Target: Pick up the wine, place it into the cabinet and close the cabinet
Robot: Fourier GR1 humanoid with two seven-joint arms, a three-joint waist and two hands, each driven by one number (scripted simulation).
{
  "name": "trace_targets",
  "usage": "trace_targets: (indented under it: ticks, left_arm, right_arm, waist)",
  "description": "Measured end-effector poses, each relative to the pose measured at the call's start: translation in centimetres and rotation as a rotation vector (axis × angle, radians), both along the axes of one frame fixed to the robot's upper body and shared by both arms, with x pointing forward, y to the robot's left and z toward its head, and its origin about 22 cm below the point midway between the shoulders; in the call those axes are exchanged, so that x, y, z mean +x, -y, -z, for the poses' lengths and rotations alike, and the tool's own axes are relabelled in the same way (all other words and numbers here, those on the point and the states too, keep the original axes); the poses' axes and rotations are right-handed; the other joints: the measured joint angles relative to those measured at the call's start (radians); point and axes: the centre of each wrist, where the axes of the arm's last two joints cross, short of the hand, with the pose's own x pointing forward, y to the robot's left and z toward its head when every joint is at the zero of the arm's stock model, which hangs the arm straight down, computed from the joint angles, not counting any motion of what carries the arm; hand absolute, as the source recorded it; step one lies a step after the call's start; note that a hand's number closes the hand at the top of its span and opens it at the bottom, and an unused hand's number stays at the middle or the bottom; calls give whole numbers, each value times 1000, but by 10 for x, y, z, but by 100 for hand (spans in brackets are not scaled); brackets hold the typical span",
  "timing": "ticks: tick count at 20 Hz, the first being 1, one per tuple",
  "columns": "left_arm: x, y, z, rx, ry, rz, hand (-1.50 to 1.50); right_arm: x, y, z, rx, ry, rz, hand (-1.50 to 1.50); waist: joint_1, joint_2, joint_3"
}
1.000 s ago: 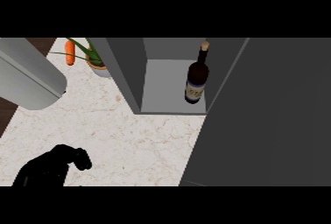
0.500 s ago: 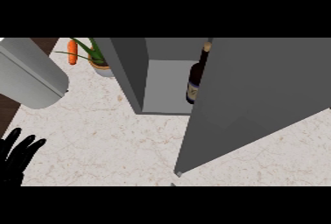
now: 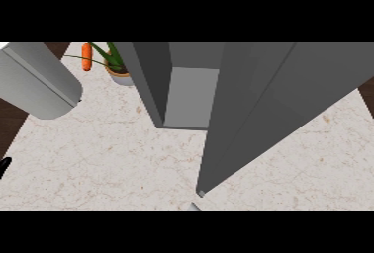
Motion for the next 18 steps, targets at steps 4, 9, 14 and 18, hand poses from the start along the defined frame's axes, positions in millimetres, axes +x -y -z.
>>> trace_targets:
  ticks: [4, 9, 14, 18]
  left_arm:
    - [1, -19, -6, 14, 11, 0, -150]
    - [-1, -34, -10, 23, 7, 5, -150]
    - [-8, -50, -10, 33, -11, -15, -150]
    - [-14, -59, -11, 49, -19, -23, -150]
  right_arm:
    - [3, -4, -4, 51, 26, 44, 150]
    - [31, -36, -15, 100, 40, 99, 150]
    - [72, -70, -34, 102, 50, 168, 150]
    - [109, -83, -47, 99, 47, 179, 150]
  waist:
    - [6, 4, -1]
    - [17, 9, 0]
    - [19, 12, 1]
    - [15, 15, 3]
